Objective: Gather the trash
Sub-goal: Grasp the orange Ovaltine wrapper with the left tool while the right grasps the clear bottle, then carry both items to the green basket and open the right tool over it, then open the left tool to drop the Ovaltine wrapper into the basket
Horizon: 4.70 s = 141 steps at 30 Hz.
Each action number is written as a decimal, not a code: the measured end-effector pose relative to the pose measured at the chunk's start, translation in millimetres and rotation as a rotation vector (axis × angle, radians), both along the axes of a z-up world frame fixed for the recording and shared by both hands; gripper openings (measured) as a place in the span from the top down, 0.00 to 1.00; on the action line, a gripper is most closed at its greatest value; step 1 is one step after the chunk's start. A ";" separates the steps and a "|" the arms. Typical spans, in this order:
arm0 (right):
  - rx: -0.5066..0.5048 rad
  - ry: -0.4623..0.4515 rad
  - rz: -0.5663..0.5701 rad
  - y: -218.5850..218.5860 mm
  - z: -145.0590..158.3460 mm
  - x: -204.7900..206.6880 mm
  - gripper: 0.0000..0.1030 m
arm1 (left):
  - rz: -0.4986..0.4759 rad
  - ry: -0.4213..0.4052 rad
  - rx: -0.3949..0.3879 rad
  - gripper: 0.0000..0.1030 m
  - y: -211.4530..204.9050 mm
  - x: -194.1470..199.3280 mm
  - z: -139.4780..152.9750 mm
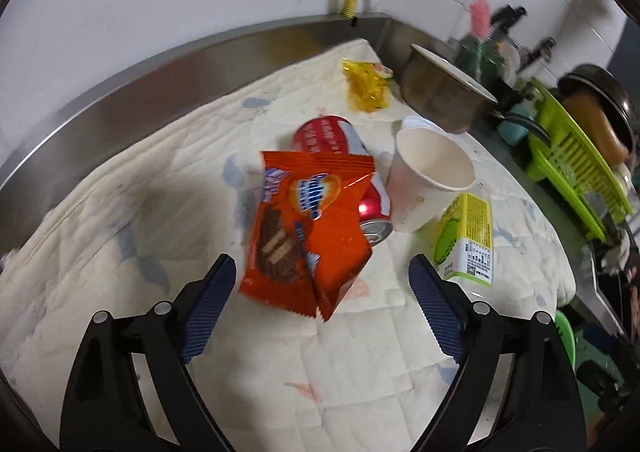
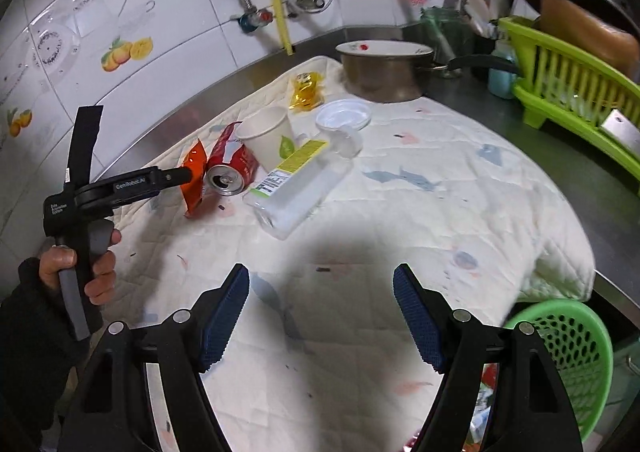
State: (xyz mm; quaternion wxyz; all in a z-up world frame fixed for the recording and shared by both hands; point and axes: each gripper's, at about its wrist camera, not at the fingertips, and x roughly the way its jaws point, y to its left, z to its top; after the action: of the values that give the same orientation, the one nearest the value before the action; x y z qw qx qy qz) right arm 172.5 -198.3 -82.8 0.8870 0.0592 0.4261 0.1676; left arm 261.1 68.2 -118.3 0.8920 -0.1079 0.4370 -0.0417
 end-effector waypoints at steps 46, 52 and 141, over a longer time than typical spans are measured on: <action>0.063 0.281 -0.197 72.0 -46.4 155.4 0.32 | -0.062 -0.037 -0.085 0.92 38.4 4.7 -11.2; 0.066 0.358 -0.250 69.7 -66.2 167.9 0.40 | -0.049 -0.052 -0.102 0.93 45.1 -2.8 -6.1; 0.130 0.098 -0.739 -296.5 -33.7 -242.1 0.27 | -0.910 0.169 -0.106 0.51 -396.7 -172.2 -21.0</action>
State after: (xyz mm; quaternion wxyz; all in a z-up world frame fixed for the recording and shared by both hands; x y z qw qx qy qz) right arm -69.5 -494.8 -116.5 0.8606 0.2731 0.4065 -0.1400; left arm 88.9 -328.5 -139.3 0.7375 0.0461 0.5084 -0.4421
